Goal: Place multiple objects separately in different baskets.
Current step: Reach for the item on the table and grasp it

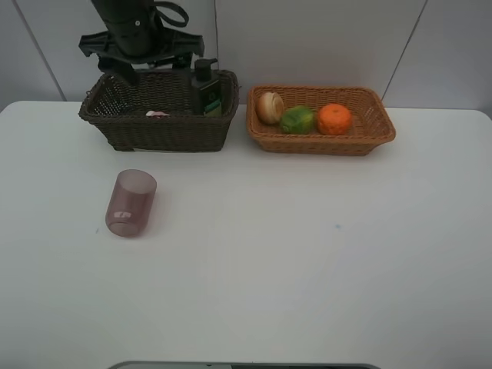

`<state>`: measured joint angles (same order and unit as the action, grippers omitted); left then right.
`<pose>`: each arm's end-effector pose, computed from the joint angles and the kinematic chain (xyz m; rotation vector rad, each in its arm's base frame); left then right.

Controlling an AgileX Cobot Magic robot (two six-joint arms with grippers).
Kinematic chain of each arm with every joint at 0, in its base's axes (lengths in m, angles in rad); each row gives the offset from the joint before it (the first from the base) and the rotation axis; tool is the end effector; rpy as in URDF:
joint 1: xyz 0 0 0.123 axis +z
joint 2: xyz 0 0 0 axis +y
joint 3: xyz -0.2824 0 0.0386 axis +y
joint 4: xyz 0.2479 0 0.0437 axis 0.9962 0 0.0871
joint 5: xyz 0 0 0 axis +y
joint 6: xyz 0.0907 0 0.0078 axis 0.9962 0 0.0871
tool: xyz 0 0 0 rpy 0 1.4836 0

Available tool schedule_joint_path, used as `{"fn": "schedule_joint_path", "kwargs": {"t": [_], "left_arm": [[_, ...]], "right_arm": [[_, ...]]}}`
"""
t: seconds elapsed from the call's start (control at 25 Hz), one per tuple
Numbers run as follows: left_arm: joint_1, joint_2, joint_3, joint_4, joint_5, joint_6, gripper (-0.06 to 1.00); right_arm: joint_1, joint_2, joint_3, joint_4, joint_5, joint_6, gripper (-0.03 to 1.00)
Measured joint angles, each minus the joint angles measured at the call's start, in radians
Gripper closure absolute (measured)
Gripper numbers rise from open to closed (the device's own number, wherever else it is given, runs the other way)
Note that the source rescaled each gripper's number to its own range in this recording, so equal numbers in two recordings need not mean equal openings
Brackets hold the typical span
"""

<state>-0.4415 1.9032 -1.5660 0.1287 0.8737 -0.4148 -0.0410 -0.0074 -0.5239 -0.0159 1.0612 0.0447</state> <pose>0.3803 -0.1698 0.2550 0.1167 2.6829 -0.1098 -0.0089 -0.0009 0.2837 0.0873 2.0115 -0.0166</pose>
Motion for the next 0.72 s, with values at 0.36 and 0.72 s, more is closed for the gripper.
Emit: {"fn": "schedule_joint_path", "kwargs": {"t": [0.36, 0.72], "left_arm": [[-0.013, -0.175, 0.374, 0.002, -0.018, -0.163, -0.06], [-0.013, -0.214, 0.617, -0.009, -0.137, -0.269, -0.06]], "right_arm": [[0.0, 0.0, 0.0, 0.0, 0.0, 0.0, 0.06], [0.0, 0.0, 0.0, 0.0, 0.0, 0.0, 0.06]]}}
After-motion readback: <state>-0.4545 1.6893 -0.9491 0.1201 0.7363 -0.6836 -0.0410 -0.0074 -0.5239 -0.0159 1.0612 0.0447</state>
